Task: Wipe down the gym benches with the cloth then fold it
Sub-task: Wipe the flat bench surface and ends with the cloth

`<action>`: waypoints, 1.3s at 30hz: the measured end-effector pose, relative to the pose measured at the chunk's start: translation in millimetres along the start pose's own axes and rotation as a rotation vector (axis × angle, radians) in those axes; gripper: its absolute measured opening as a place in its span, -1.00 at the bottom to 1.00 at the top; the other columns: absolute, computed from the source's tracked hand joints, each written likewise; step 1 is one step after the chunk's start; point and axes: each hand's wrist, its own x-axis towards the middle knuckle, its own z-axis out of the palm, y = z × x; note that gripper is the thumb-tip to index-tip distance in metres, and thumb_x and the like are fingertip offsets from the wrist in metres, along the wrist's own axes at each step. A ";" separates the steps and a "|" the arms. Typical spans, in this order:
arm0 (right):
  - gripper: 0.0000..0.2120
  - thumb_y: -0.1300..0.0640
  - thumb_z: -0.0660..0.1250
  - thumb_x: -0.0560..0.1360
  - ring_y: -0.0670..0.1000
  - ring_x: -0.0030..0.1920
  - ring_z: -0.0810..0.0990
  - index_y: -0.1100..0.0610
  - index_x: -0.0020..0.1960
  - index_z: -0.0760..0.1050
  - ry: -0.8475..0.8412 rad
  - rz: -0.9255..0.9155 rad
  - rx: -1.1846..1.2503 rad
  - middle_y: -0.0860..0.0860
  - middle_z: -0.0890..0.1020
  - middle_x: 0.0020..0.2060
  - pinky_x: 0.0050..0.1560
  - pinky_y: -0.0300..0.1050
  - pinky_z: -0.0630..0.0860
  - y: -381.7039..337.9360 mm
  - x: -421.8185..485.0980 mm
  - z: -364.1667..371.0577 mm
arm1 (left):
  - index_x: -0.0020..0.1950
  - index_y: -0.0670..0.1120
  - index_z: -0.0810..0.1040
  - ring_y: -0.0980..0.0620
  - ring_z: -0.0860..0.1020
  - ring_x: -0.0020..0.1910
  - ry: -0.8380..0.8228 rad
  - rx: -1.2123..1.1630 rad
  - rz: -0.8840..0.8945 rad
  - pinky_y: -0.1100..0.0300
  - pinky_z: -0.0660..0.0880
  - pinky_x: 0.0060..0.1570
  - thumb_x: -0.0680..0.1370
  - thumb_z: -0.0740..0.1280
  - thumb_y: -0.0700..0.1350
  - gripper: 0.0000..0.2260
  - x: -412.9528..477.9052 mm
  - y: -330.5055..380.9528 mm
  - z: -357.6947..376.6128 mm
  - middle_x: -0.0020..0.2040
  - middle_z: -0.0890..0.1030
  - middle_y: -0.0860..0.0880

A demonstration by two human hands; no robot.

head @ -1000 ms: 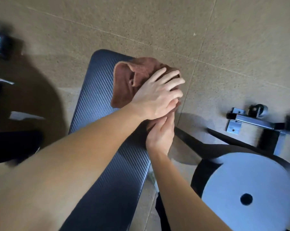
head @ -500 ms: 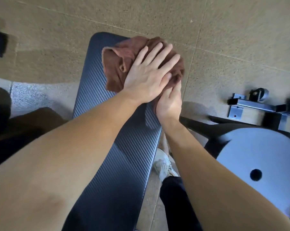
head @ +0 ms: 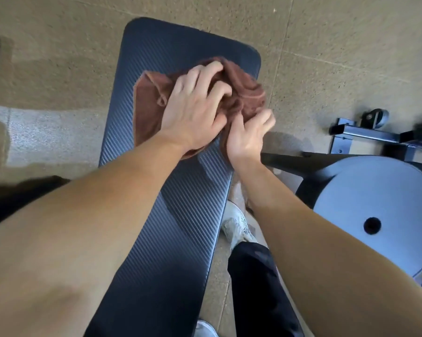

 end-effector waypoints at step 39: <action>-0.51 0.01 -0.03 0.72 0.07 0.47 0.36 -0.06 0.63 0.02 -0.210 -0.045 0.031 0.02 0.35 0.53 0.36 -0.21 0.25 91.2 -127.3 -17.6 | 0.64 0.01 0.01 0.01 0.14 0.57 -0.032 0.008 -0.161 -0.04 0.03 0.55 0.68 -0.04 0.05 -0.48 -195.0 69.2 32.8 0.65 0.00 0.00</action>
